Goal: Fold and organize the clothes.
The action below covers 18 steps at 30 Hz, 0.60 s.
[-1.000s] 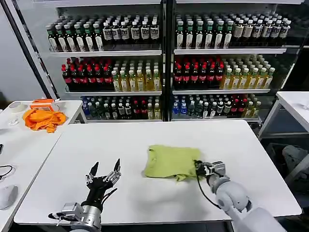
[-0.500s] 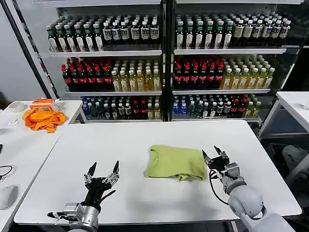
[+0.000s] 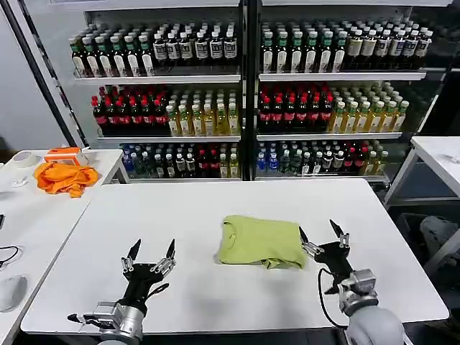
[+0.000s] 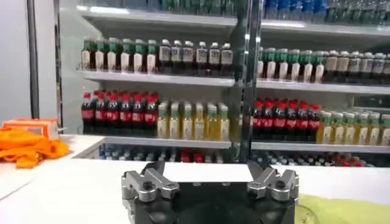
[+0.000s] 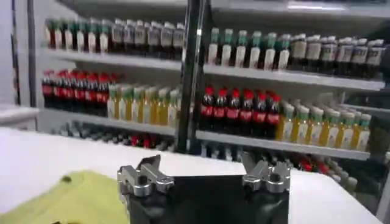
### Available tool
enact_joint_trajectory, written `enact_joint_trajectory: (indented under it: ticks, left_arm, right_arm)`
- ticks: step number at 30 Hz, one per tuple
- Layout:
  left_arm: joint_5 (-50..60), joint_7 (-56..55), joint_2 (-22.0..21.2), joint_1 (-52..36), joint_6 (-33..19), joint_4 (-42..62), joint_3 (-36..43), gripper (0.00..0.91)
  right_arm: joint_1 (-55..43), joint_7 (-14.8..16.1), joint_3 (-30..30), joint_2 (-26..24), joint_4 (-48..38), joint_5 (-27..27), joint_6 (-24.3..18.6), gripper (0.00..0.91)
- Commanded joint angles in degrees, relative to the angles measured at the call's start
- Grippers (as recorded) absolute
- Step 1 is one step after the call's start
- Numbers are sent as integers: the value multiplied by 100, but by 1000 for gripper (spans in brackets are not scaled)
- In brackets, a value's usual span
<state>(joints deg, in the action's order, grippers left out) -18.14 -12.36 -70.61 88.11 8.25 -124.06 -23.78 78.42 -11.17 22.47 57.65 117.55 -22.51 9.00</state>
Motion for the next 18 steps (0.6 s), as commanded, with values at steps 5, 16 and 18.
enact_joint_trajectory:
  ticks: [5, 16, 18]
  left_arm:
    - [227, 37, 55, 70, -86, -222, 15, 907]
    - [-49, 101, 162, 34, 59, -410, 74, 907]
    - [-50, 124, 168, 48, 120, -448, 85, 907]
  right_arm:
    - [1257, 91, 358, 792, 387, 230, -1024, 907]
    - [1431, 173, 437, 1052, 468, 690, -1181, 907]
    - [1503, 206, 443, 1123, 478, 815, -1216, 907]
